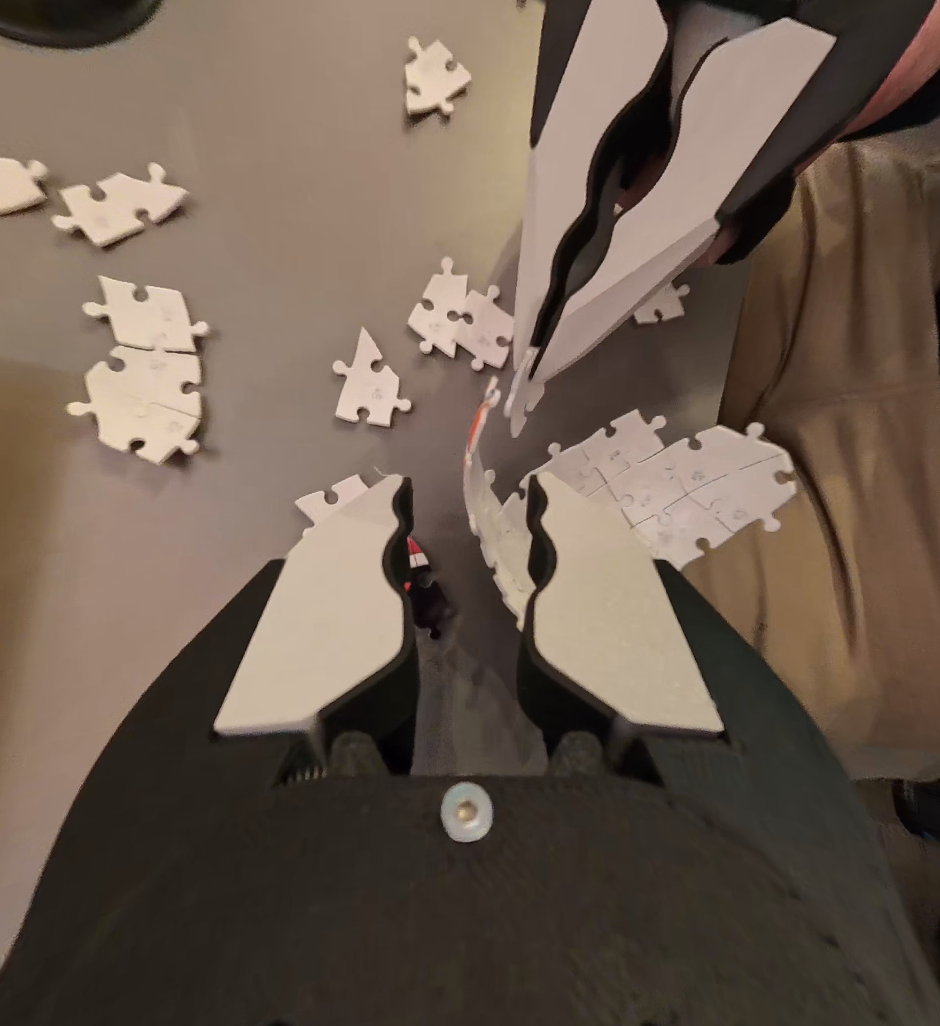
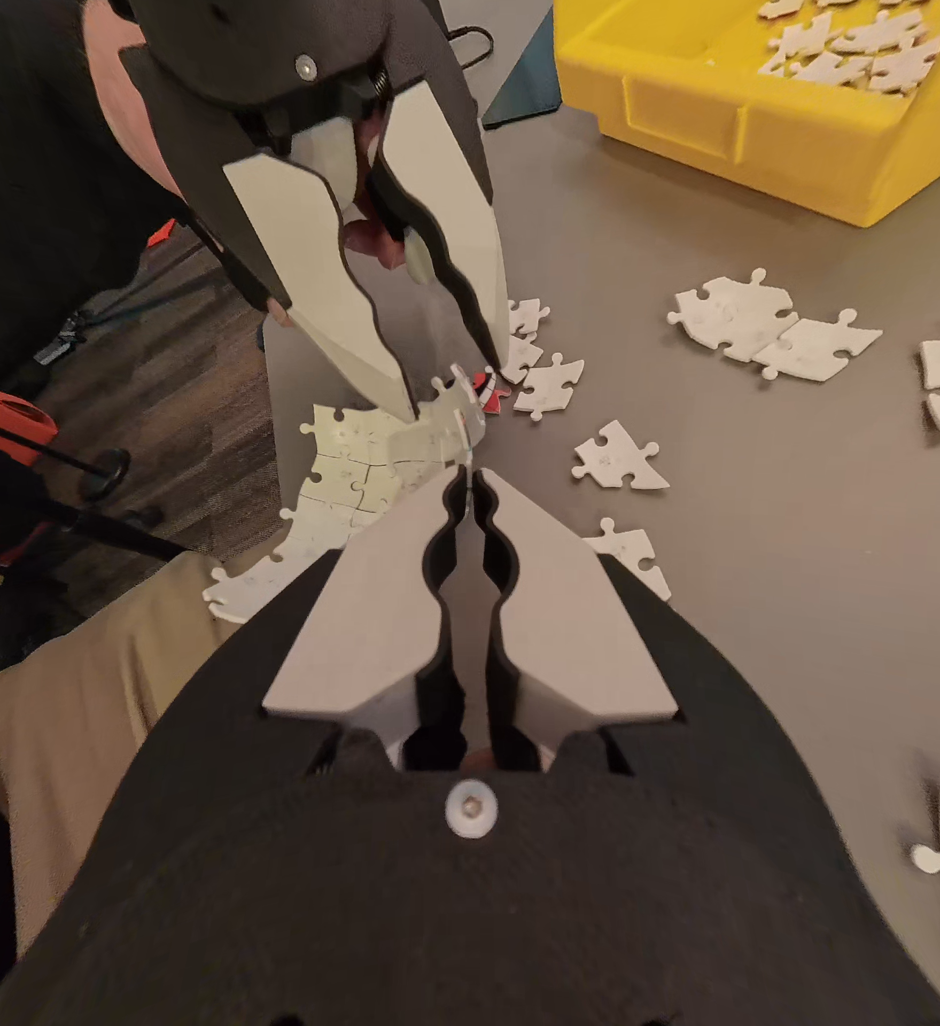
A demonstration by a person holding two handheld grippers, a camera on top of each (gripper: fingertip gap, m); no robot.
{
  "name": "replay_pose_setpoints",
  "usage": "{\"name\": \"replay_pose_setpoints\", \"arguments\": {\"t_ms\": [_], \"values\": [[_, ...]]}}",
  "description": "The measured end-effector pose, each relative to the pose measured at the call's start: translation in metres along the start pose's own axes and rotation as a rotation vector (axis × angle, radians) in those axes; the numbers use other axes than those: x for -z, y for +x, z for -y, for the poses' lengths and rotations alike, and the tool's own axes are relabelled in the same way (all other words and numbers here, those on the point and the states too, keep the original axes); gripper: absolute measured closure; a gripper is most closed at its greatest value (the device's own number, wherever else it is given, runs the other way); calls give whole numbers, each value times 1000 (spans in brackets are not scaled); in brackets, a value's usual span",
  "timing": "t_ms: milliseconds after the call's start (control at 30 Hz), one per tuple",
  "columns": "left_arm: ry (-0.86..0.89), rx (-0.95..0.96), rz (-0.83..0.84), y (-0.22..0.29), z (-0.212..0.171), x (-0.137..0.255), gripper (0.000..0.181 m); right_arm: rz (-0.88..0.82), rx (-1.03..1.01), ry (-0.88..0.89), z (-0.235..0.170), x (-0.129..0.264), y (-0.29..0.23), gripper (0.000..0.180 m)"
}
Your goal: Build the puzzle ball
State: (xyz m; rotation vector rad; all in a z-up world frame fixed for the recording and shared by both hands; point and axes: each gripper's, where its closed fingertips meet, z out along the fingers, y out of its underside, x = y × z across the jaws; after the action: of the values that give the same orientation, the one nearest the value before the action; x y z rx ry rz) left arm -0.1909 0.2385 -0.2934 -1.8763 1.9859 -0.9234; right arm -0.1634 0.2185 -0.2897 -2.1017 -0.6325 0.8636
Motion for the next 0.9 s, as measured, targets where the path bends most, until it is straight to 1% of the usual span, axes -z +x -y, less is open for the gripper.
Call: {"name": "replay_pose_setpoints", "arguments": {"t_ms": [133,400,500,700,800,900], "values": [[-45,-25,-48,2,-4,-17,146,-1,-30,23,-2,-5,5,180],[-31,-42,-86,1,1,-25,169,17,-24,37,-2,-11,7,180],[-22,-27,-93,1,1,-23,169,30,-15,41,-1,-12,6,180],[12,-6,-74,-3,2,-14,163,48,38,42,5,-12,2,180],[-2,-7,-66,-3,-2,-13,169,52,45,38,7,-14,3,180],[-14,-8,-61,-2,-5,-14,171,57,49,30,7,-17,3,180]]}}
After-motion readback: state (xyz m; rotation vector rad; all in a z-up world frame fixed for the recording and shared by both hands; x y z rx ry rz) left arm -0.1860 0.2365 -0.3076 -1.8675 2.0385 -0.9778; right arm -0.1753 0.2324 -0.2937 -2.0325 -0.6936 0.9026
